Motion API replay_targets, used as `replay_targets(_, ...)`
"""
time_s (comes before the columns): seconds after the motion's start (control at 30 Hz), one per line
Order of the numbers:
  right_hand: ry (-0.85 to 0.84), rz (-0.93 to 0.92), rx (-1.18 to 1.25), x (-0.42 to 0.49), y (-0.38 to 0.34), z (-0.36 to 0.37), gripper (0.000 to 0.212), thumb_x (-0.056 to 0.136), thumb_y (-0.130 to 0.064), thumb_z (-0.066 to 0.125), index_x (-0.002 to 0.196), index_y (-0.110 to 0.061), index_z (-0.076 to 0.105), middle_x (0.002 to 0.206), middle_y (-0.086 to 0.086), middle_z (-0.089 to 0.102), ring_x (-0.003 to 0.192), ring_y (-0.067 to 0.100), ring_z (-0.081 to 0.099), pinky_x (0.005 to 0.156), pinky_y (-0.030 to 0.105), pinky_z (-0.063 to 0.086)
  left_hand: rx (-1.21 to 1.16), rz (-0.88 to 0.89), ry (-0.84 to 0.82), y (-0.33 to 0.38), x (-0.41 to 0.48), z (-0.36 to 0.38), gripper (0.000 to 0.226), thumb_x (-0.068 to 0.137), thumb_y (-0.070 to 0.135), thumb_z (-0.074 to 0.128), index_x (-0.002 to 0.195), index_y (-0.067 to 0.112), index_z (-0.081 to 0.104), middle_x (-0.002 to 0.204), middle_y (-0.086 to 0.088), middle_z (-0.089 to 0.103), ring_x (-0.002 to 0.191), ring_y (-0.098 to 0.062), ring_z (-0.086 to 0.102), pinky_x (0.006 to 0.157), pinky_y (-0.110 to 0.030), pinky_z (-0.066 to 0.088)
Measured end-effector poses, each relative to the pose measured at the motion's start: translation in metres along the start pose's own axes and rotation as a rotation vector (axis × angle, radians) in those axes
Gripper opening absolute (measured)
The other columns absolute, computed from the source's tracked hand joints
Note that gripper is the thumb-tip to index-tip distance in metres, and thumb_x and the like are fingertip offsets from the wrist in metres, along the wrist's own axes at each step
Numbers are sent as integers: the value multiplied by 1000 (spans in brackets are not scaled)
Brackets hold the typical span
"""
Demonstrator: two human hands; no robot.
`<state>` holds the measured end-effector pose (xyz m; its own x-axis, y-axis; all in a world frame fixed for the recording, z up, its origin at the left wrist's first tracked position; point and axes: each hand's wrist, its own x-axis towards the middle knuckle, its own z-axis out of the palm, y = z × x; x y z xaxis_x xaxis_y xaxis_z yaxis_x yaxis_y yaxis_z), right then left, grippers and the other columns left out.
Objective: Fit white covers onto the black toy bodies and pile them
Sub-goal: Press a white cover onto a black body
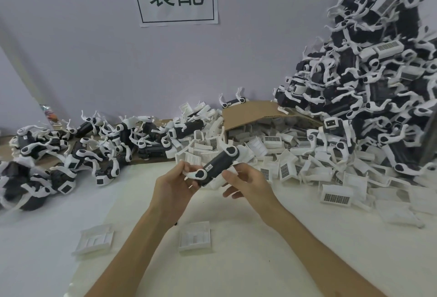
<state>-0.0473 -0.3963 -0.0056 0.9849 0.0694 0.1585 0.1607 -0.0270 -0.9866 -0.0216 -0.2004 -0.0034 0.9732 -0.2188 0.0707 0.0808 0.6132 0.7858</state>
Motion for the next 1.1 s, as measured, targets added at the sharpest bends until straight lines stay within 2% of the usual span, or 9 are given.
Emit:
replay_targets(0.07, 30, 29, 51, 0, -1, -1, 28, 88, -41, 72, 95, -15, 64, 87, 0, 76, 72, 20, 73, 66, 25, 53, 43, -14, -38, -2, -1, 1, 28, 89, 27, 54, 64, 14, 56, 85, -9, 67, 63, -15, 60, 68, -26, 46)
replay_targets(0.17, 76, 48, 78, 1, -1, -2, 29, 87, -41, 73, 92, -14, 65, 86, 1, 76, 69, 17, 72, 65, 24, 53, 53, -31, -68, -3, -2, 1, 30, 90, 26, 54, 62, 16, 59, 86, -9, 68, 63, -15, 60, 64, -23, 50)
replay_targets(0.27, 81, 56, 66, 2, 0, -3, 27, 86, -41, 75, 88, -17, 65, 81, 0, 74, 66, 16, 70, 64, 24, 53, 45, -36, -74, -3, -1, -1, 28, 89, 25, 54, 63, 15, 57, 86, -9, 68, 62, -14, 58, 66, -25, 46)
replay_targets(0.57, 32, 97, 37, 3, 4, -2, 37, 87, -39, 75, 106, -9, 65, 75, -3, 73, 64, 15, 69, 65, 23, 54, 84, -3, -82, -5, 0, -3, 26, 91, 25, 53, 68, 12, 54, 86, -13, 65, 70, -20, 61, 75, -33, 44)
replay_targets(0.63, 55, 83, 57, 3, 4, -1, 37, 87, -37, 75, 106, -8, 65, 77, -3, 72, 65, 17, 70, 65, 24, 54, 122, 5, -101, -5, 0, -3, 27, 92, 24, 52, 67, 12, 54, 85, -13, 65, 73, -22, 62, 77, -36, 46)
replay_targets(0.77, 83, 31, 100, 2, 2, -1, 31, 88, -35, 74, 104, -9, 67, 89, 1, 73, 67, 17, 71, 68, 24, 55, 157, -11, -143, -3, 0, -4, 30, 93, 24, 50, 66, 14, 59, 78, -10, 65, 64, -19, 57, 79, -38, 40)
replay_targets(0.9, 107, -4, 136, 2, 1, -1, 20, 90, -32, 73, 100, -15, 68, 84, -4, 72, 64, 16, 68, 67, 25, 54, 223, -46, -174, -3, 0, -3, 22, 84, 29, 61, 68, 14, 58, 76, -7, 64, 61, -20, 52, 72, -35, 38)
replay_targets(1.03, 137, 3, 173, 3, 1, -2, 19, 91, -32, 71, 98, -15, 67, 75, -7, 70, 59, 13, 63, 68, 29, 54, 265, -67, -170, -4, 0, -1, 22, 91, 25, 54, 73, 14, 62, 83, -7, 65, 70, -23, 56, 64, -27, 48)
replay_targets(1.1, 138, -3, 161, 4, 2, -3, 20, 91, -32, 71, 99, -15, 66, 71, -8, 69, 56, 12, 61, 67, 29, 54, 315, -58, -169, -3, -2, 1, 15, 88, 24, 60, 77, 15, 66, 82, -6, 64, 72, -20, 58, 62, -27, 49)
